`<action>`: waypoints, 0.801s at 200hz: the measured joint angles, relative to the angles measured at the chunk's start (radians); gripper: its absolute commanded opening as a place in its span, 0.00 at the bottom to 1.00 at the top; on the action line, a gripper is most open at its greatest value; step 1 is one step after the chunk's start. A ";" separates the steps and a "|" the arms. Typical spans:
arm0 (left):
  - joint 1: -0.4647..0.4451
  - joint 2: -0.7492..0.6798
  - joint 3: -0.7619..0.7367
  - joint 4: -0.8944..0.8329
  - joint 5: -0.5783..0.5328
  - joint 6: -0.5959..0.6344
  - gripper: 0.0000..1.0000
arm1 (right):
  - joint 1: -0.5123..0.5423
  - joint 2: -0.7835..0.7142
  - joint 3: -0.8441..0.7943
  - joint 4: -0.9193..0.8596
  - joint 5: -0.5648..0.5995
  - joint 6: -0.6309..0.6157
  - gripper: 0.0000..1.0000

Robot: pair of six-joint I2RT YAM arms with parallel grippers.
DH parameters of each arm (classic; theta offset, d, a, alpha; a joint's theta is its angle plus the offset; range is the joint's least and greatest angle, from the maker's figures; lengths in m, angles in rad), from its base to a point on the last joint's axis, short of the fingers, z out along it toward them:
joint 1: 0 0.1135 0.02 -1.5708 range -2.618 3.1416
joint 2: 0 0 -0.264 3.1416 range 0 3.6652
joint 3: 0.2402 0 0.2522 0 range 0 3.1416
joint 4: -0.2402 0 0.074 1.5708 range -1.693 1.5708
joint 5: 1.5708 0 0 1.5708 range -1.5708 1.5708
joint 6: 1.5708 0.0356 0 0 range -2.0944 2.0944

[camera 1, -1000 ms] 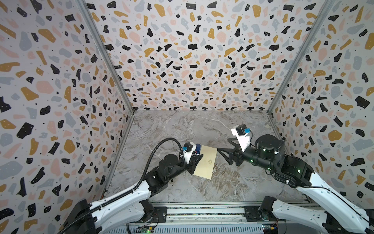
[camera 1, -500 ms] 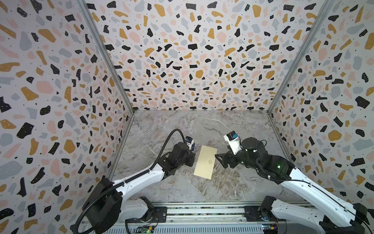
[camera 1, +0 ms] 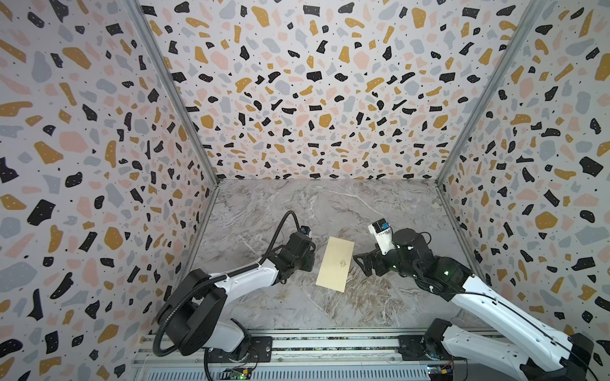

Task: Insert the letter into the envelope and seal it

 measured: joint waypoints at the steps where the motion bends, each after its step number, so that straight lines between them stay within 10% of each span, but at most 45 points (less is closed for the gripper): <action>1: 0.000 0.000 0.000 0.000 0.000 0.000 0.00 | 0.000 0.006 0.000 0.000 0.003 0.003 0.99; 81: 0.024 0.032 -0.007 0.018 0.000 0.004 0.00 | 0.085 0.386 0.026 0.013 0.145 0.120 0.99; 160: 0.028 0.110 -0.005 -0.017 -0.002 0.026 0.02 | 0.084 0.405 0.029 0.052 0.161 0.121 0.99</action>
